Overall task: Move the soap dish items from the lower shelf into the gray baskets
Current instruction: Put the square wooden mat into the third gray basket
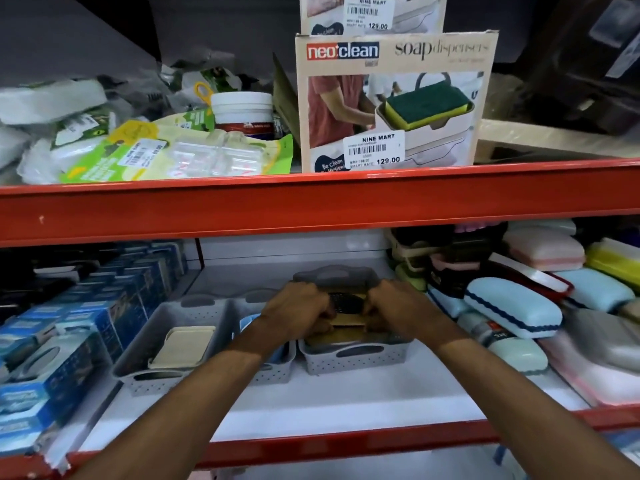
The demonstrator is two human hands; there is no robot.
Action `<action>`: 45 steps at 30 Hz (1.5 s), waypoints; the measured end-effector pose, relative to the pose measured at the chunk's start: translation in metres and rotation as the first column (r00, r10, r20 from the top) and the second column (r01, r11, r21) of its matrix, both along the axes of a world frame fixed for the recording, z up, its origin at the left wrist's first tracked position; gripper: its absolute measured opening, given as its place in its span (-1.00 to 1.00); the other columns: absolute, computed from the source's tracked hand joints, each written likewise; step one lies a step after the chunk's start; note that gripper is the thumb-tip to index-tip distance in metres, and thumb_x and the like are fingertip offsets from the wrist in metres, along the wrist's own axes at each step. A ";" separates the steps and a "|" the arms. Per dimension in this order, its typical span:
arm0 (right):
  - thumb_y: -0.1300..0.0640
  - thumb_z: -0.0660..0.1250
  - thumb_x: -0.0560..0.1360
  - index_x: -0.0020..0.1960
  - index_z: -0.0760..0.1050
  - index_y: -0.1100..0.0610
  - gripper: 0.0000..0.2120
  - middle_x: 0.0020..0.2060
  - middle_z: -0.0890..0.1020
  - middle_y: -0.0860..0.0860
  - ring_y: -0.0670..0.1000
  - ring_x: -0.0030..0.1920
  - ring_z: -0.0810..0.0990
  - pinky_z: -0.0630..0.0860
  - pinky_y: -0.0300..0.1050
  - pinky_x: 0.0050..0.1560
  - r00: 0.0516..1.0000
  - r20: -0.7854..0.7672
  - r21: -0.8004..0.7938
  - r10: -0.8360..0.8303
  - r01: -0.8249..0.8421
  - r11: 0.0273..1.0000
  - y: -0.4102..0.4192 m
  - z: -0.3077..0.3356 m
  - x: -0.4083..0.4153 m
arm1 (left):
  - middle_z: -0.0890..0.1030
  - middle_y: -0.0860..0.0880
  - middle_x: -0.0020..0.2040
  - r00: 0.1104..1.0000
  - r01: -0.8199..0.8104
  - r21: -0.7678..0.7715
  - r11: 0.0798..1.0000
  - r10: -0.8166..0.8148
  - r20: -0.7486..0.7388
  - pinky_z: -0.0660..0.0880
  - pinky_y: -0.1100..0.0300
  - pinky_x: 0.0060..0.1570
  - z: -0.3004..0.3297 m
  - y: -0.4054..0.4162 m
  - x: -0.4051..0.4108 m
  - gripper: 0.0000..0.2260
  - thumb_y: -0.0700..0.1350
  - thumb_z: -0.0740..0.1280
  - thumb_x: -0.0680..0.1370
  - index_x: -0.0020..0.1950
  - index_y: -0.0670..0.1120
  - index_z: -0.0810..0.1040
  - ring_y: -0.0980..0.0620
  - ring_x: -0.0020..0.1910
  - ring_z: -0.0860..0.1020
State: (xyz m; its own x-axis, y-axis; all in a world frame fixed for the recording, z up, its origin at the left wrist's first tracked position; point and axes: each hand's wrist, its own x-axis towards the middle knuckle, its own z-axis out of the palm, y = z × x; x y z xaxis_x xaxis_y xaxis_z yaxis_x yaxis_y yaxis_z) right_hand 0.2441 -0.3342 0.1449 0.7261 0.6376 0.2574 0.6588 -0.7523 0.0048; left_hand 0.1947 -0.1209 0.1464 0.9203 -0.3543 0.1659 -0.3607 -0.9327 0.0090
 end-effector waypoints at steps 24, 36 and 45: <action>0.22 0.52 0.39 -0.10 0.73 0.10 -0.90 -0.02 0.74 0.07 0.04 -0.06 0.69 0.60 -0.14 0.05 0.932 -0.354 0.209 -0.074 0.156 0.965 0.006 -0.024 0.009 | 0.68 -0.09 0.23 0.963 -0.234 -0.253 0.939 0.188 -0.191 0.57 0.05 0.27 -0.023 -0.014 0.008 -0.75 -0.18 0.56 0.42 0.08 -0.06 0.72 -0.12 0.13 0.65; 0.12 0.58 0.35 -0.14 0.77 0.05 -0.91 -0.16 0.77 -0.03 -0.03 -0.10 0.71 0.58 -0.17 0.18 0.969 -0.245 0.235 -0.014 0.074 0.969 0.009 -0.029 0.010 | 0.72 -0.06 0.16 0.967 -0.223 -0.203 0.954 0.189 -0.172 0.59 0.09 0.19 -0.023 -0.011 0.014 -0.79 -0.13 0.57 0.42 0.05 -0.05 0.75 -0.09 0.06 0.68; 0.17 0.51 0.43 -0.06 0.76 0.07 -0.90 -0.07 0.77 0.02 0.02 -0.03 0.71 0.56 -0.16 0.23 0.972 -0.232 0.227 -0.034 0.088 0.970 0.010 -0.030 0.007 | 0.68 -0.13 0.23 0.966 -0.230 -0.329 0.916 0.173 -0.193 0.49 0.17 0.19 -0.030 -0.008 0.010 -0.82 -0.17 0.42 0.56 0.13 -0.09 0.72 -0.09 0.13 0.64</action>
